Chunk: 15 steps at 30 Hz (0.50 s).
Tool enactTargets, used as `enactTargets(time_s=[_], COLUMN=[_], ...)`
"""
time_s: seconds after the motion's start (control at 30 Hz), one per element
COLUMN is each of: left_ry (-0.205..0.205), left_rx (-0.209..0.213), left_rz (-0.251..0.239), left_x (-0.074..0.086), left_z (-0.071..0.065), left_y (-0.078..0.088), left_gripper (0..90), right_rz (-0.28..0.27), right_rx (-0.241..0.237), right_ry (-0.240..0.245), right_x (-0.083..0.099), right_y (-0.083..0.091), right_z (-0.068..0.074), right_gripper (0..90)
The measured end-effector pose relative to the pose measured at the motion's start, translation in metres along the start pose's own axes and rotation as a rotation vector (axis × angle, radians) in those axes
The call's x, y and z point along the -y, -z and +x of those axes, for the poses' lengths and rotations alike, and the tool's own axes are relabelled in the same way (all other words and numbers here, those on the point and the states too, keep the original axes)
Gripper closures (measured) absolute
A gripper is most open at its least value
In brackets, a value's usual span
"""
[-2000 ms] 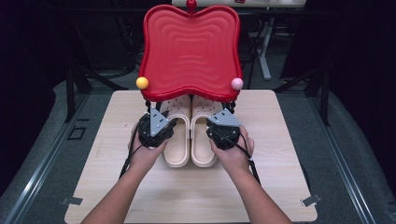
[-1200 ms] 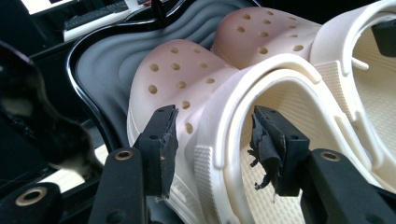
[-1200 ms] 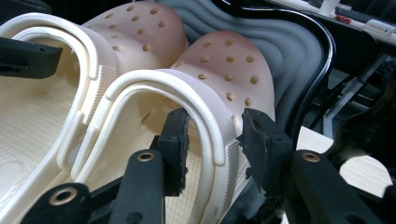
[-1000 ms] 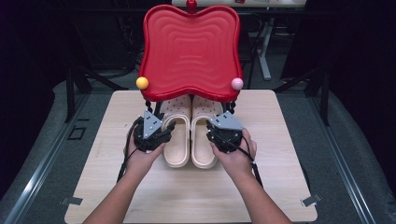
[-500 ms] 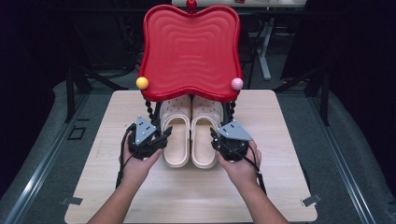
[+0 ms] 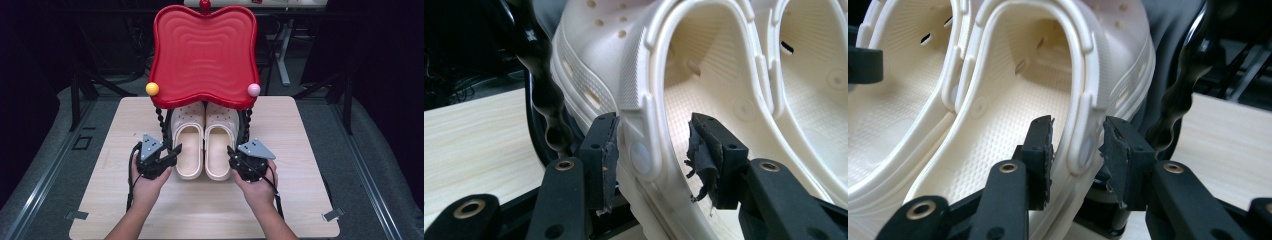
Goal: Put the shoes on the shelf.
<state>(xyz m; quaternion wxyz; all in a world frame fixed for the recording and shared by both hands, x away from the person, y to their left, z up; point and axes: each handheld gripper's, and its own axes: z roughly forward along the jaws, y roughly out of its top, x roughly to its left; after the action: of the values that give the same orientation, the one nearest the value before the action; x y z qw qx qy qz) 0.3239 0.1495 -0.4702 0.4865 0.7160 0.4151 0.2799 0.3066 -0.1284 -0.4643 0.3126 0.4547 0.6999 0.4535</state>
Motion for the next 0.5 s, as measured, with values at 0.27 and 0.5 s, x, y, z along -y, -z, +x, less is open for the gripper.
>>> enactTargets(time_s=[0.27, 0.5], left_ry=[0.019, 0.025], left_rx=[-0.010, -0.008], left_rz=[-0.001, 0.005], left_x=[0.0041, 0.0000], left_z=[-0.0015, -0.0011], left_y=[-0.0029, -0.0067], left_gripper=[63.4, 67.0], right_rz=[-0.010, -0.028], right_rx=[0.006, 0.014], right_ry=[-0.025, -0.045], right_x=[0.0047, 0.0002], right_y=[-0.0025, -0.0042], right_z=[0.0035, 0.0022], right_gripper=[70.5, 73.6])
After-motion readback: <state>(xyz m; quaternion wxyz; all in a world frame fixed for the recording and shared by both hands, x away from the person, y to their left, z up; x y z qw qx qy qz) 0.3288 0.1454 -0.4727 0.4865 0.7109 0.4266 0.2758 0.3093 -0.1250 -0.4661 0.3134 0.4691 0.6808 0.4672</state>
